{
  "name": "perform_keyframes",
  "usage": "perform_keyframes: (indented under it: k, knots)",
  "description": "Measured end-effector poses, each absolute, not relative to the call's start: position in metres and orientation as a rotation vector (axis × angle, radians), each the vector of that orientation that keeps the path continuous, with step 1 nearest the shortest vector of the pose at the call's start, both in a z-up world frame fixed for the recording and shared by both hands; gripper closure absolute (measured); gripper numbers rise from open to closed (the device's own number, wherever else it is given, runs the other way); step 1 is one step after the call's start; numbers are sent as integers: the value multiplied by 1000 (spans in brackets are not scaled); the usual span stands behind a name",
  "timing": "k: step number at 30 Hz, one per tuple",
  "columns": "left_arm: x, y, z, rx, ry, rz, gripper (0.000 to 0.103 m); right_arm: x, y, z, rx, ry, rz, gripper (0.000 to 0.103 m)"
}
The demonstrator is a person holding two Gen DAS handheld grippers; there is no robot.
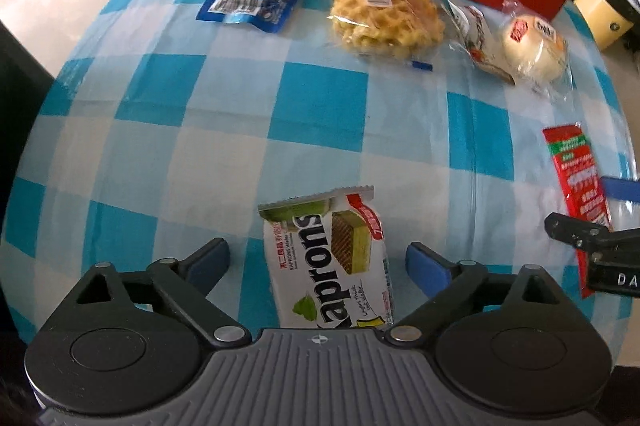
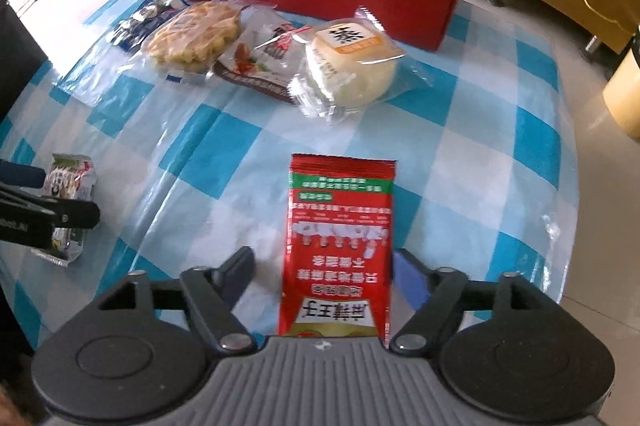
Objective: Organize snacks
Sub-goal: 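Lift the Kaprons wafer with left tool while right tool carries the red packet toward the box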
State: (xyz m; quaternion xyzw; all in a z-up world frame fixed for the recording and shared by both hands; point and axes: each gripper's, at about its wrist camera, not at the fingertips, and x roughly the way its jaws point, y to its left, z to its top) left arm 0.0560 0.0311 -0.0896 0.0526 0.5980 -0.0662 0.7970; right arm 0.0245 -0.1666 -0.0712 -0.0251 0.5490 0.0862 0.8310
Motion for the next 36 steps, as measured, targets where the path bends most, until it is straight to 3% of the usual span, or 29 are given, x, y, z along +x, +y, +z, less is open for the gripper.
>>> perform_keyframes:
  k: [4, 9, 11, 12, 13, 15, 36]
  knots:
    - [49, 23, -92, 165, 1265, -142, 3, 23, -163, -76, -37, 1160, 204, 1]
    - [46, 28, -88, 147, 1256, -136, 11, 23, -159, -77, -66, 1174, 207, 1]
    - [43, 30, -83, 142, 1238, -127, 27, 22, -161, -74, -54, 1167, 174, 10]
    - [41, 31, -79, 125, 1231, -144, 35, 21, -162, -71, -44, 1164, 164, 21]
    - [44, 31, -79, 113, 1233, -155, 37, 20, -163, -68, -39, 1156, 159, 38]
    - [44, 31, -77, 86, 1243, -176, 37, 17, -167, -62, -12, 1147, 150, 57]
    - [62, 10, -35, 58, 1094, -211, 37, 23, -161, -9, 92, 961, 179, 59]
